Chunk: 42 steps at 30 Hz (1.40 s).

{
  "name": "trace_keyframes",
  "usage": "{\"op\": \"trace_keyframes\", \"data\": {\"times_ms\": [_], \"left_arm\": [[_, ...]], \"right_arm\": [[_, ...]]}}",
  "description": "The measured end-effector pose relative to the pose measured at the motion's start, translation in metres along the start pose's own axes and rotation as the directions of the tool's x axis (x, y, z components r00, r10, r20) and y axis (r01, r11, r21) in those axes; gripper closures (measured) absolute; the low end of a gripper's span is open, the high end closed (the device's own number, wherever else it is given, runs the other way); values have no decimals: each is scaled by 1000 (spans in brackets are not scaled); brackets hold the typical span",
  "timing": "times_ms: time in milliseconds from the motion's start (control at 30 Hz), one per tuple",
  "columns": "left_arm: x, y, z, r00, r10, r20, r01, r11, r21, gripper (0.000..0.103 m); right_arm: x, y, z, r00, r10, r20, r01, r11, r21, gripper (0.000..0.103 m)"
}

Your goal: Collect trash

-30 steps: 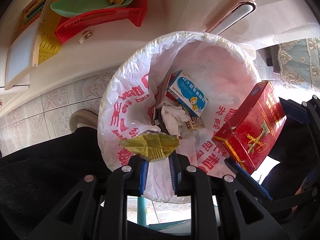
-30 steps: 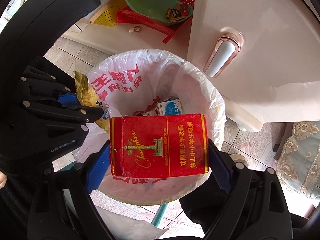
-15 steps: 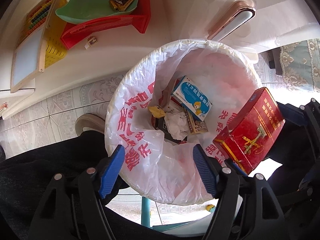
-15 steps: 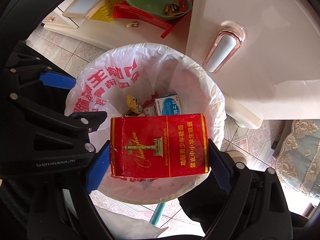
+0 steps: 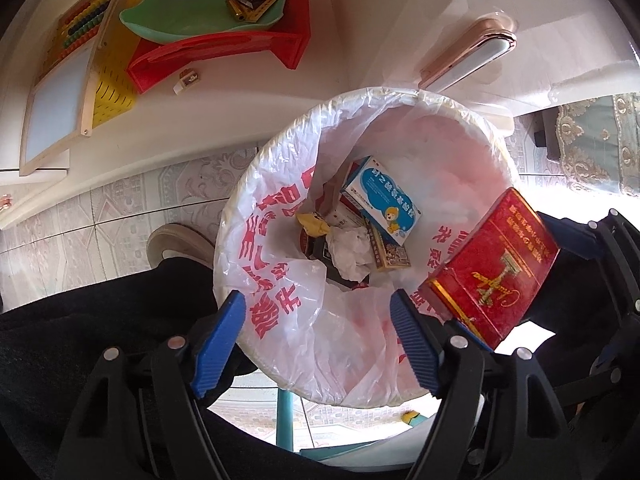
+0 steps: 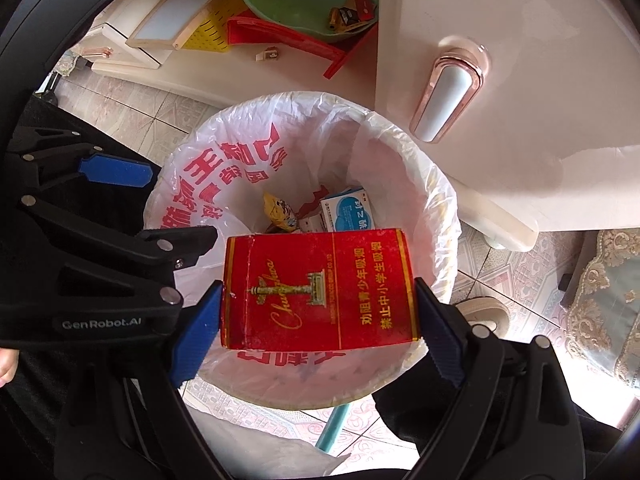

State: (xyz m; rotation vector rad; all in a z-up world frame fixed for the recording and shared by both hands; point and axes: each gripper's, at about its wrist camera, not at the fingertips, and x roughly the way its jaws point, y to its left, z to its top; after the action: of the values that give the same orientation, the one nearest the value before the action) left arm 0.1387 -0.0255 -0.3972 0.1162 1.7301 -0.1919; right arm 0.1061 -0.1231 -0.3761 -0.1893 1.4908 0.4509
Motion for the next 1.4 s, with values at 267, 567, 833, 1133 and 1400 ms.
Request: {"op": "trace_keyframes", "data": {"times_ms": [267, 567, 833, 1133, 1400], "left_arm": [[-5, 8, 2, 1000, -27, 9, 27, 999, -29, 30], [-12, 8, -2, 1000, 4, 31, -2, 999, -39, 30], [-48, 13, -16, 988, 48, 145, -35, 995, -95, 30], [-128, 1, -36, 907, 125, 403, -67, 986, -154, 23], [-187, -13, -61, 845, 117, 522, -40, 987, -158, 21]], "right_arm": [[-5, 0, -1, 999, -19, 45, 19, 1000, 1, 15], [-11, -8, -2, 999, -44, 27, 43, 998, 38, 15], [-52, -11, -14, 982, -140, 128, 130, 988, 85, 15], [-132, -6, -28, 921, -209, 328, 150, 969, 195, 15], [-202, 14, -44, 820, -317, 476, 227, 944, 238, 15]]}}
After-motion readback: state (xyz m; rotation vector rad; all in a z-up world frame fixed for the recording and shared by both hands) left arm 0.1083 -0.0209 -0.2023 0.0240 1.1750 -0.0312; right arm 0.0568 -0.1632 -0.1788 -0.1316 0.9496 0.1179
